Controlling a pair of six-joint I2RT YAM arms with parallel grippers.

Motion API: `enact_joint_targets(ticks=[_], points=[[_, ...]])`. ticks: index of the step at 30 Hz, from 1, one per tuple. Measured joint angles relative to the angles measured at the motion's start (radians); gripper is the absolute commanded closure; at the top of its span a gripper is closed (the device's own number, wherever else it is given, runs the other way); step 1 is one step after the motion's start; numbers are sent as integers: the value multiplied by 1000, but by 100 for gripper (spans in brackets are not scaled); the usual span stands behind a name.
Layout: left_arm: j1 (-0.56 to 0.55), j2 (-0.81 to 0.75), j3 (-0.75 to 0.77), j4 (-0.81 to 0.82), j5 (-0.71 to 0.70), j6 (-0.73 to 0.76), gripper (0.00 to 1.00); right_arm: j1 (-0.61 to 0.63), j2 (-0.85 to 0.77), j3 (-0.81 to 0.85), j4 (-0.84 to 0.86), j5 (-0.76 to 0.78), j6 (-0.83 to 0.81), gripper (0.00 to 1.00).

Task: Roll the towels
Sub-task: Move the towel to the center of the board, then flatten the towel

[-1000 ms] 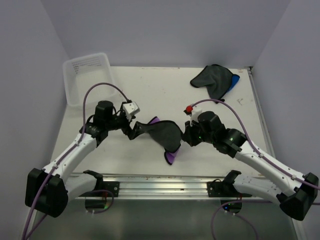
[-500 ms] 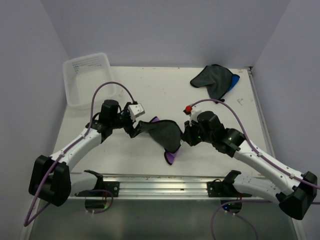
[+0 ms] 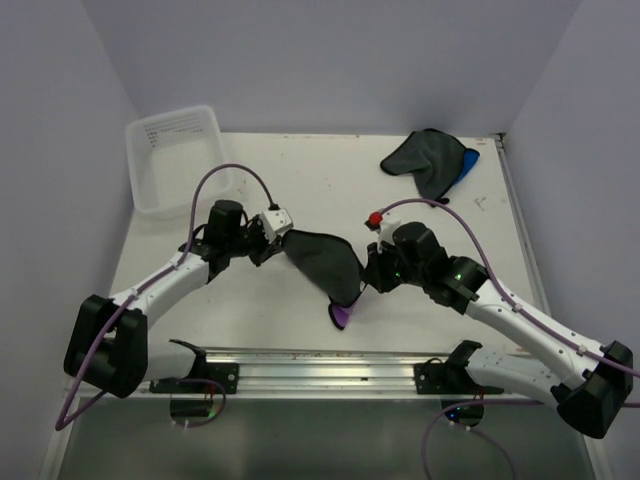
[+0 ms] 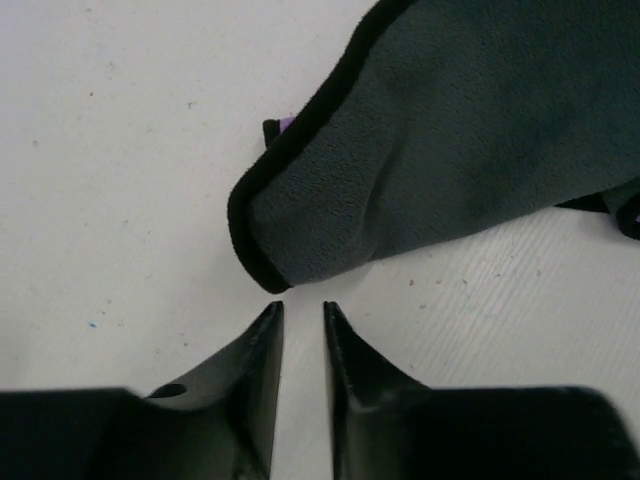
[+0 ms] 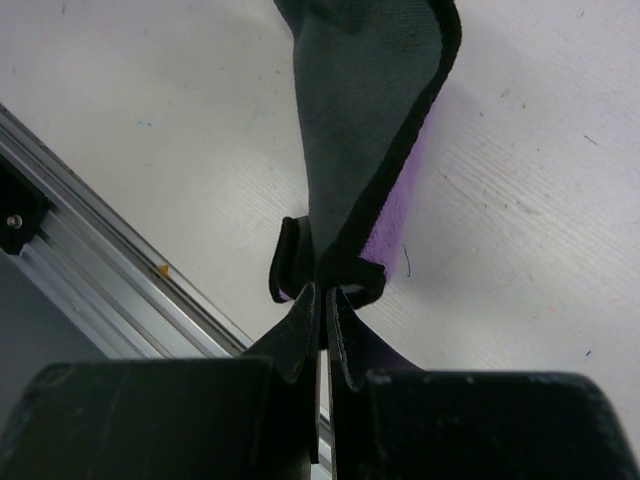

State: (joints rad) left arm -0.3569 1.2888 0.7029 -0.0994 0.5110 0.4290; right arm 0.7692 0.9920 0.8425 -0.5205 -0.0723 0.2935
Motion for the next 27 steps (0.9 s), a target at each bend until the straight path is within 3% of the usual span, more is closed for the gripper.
enact_joint_targets(ticks=[1, 2, 4, 7, 11, 17, 27], points=[[0, 0, 0, 8, -10, -3, 45, 0, 0, 0, 0, -2, 0, 100], [0, -2, 0, 18, -22, -5, 37, 0, 0, 0, 0, -5, 0, 100], [0, -10, 0, 39, -36, -23, 25, -2, 0, 0, 4, -18, -1, 100], [0, -39, 0, 69, -34, -25, 18, -3, 0, -1, 10, -35, -6, 100], [0, -64, 11, 87, -10, 4, 16, -3, -2, -10, 21, -64, -13, 100], [4, 43, 166, 41, 52, 84, 15, -3, -2, -13, 21, -100, -27, 100], [62, 306, 406, -193, 343, 260, 18, -2, -11, -17, 21, -112, -32, 100]])
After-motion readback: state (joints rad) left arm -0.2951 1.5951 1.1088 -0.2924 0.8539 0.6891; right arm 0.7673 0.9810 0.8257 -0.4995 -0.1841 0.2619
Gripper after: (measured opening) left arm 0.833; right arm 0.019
